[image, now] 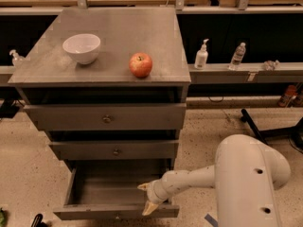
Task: Close bottom drawer
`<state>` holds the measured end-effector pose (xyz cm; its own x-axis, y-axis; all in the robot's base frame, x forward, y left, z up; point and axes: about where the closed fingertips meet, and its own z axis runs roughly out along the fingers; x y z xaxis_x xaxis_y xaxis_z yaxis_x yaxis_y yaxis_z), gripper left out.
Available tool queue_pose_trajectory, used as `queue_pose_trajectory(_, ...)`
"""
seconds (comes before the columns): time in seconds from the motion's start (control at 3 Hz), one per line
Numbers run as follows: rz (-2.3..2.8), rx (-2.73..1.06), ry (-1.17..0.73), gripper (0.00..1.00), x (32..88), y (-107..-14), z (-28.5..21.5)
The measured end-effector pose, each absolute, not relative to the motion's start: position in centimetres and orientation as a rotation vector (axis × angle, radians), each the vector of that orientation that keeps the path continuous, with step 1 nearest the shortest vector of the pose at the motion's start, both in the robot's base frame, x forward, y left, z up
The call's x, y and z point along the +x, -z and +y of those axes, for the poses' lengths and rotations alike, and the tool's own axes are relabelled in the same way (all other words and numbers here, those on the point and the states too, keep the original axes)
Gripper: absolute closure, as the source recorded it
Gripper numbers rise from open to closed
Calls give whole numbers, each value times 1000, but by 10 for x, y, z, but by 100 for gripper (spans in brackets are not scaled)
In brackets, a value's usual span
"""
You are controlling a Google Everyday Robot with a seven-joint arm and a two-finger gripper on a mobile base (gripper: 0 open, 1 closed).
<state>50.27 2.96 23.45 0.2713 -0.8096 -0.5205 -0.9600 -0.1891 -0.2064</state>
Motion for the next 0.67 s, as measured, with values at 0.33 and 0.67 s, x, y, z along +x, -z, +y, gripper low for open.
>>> queue_pose_trajectory(0.33, 1566, -2087, -462, 31, 484, -249, 28)
queue_pose_trajectory(0.67, 1587, -2104, -497, 47, 471, -246, 27)
